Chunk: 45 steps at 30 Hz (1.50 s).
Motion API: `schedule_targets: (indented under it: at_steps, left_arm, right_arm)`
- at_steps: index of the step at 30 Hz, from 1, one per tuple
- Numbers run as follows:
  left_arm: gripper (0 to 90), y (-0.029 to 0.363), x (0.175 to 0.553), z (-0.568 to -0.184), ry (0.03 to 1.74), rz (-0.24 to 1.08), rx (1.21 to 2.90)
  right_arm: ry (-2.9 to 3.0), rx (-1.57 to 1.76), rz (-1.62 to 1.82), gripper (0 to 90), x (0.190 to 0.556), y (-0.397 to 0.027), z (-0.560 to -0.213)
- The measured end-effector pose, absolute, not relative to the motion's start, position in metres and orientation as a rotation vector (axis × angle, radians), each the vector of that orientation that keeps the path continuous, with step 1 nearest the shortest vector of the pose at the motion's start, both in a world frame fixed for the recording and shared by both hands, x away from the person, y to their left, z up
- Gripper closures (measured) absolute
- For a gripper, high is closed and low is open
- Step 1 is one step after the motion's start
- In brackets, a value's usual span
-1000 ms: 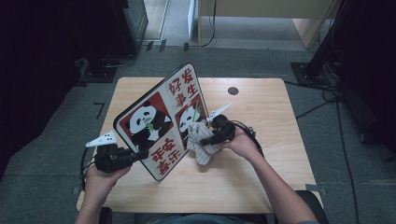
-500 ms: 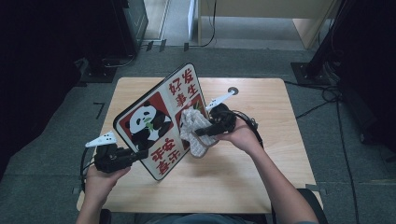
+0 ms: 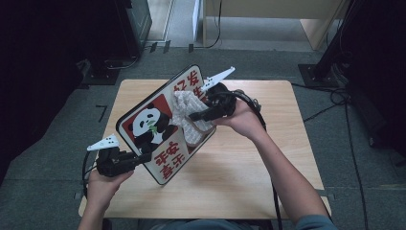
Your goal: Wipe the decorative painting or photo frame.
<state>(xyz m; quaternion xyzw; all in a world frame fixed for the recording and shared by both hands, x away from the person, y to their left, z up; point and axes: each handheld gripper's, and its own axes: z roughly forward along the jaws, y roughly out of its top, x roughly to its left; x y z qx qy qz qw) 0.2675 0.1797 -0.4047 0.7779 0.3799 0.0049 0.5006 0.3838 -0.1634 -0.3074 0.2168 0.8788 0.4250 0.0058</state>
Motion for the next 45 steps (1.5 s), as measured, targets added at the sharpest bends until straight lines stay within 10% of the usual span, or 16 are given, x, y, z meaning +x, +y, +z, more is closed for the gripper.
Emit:
schedule_targets:
  at_steps: [45]
  left_arm:
    - [68.3, 0.179, 0.267, -0.404, 0.899, 0.056, 1.914]
  right_arm:
    - [2.752, 0.617, 1.349, 62.5, 0.39, -0.14, -0.298]
